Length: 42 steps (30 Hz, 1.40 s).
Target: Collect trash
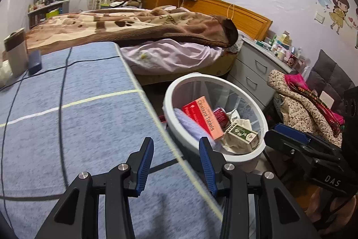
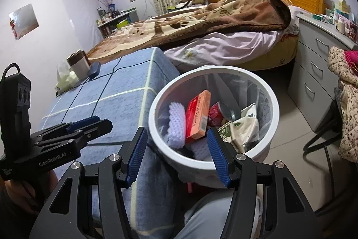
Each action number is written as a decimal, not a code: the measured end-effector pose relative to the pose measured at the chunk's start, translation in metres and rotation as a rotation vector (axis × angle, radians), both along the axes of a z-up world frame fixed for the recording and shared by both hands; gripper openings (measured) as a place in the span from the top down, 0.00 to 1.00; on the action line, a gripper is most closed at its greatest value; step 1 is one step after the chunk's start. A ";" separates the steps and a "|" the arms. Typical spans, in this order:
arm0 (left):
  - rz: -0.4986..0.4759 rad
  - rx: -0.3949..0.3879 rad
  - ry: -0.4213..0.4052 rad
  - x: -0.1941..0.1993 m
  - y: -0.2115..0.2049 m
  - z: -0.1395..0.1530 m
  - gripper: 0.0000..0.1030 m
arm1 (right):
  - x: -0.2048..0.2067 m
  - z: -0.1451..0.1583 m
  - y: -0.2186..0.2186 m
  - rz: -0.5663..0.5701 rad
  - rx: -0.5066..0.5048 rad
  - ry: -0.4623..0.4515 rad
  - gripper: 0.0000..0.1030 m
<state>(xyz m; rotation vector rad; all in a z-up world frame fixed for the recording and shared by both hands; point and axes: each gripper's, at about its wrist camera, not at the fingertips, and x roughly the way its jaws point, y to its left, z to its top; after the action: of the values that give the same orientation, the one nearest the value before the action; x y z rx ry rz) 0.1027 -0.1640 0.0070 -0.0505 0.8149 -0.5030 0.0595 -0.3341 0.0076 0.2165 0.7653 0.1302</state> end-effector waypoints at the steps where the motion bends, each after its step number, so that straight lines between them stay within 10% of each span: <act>1: 0.006 0.002 -0.001 -0.002 0.003 0.000 0.59 | -0.001 0.000 0.002 0.005 -0.006 -0.002 0.45; 42: 0.164 0.094 -0.086 -0.078 0.056 0.001 0.59 | -0.038 0.008 0.046 0.124 -0.061 -0.044 0.45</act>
<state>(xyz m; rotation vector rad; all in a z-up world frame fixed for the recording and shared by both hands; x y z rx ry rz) 0.0250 -0.1078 0.0084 -0.0089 0.7422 -0.3101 0.0217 -0.2884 0.0152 0.1080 0.7375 0.2280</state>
